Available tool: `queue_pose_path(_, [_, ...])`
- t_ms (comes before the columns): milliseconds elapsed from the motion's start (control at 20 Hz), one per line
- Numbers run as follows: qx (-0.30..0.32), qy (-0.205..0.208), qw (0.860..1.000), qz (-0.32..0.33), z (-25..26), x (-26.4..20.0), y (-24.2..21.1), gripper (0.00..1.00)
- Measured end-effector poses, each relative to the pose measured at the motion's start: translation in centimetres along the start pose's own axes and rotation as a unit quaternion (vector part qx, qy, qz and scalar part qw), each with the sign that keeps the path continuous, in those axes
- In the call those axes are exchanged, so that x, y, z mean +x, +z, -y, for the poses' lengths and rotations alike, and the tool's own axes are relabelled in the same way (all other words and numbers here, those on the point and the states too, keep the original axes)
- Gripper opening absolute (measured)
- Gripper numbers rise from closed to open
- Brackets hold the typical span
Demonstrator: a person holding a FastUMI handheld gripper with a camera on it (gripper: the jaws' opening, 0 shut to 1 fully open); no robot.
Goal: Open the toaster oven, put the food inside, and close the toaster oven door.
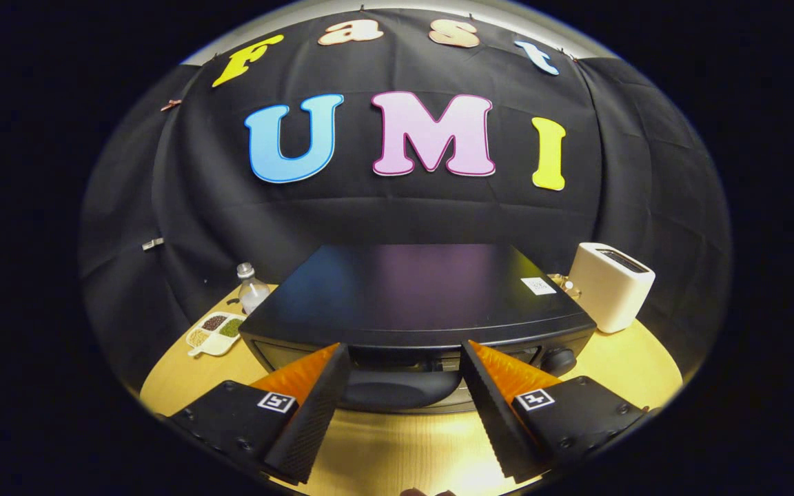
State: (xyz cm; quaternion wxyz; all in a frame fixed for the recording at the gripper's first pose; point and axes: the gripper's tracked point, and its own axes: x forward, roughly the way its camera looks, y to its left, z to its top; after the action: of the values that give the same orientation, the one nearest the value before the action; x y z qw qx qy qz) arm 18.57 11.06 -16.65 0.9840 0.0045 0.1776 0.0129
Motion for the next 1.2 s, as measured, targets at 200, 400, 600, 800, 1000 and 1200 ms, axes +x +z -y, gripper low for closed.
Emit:
queue_pose_path(200, [-0.008, 0.001, 1.0, -0.006, 0.0, -0.3, 0.0, 1.0])
queue_pose_path(400, [-0.005, 0.009, 1.0, -0.018, -0.1, -0.6, -0.4, 1.0])
queue_pose_path(600, [-0.005, 0.017, 1.0, -0.024, -0.2, -0.5, -0.7, 1.0])
queue_pose_path(800, [-0.009, 0.017, 0.999, -0.033, -0.1, -0.3, -1.8, 1.0])
queue_pose_path(1000, [-0.018, 0.031, 0.998, -0.055, 0.3, -0.2, -5.5, 1.0])
queue_pose_path(1200, [-0.024, 0.044, 0.996, -0.079, 0.4, -3.1, -9.4, 1.0])
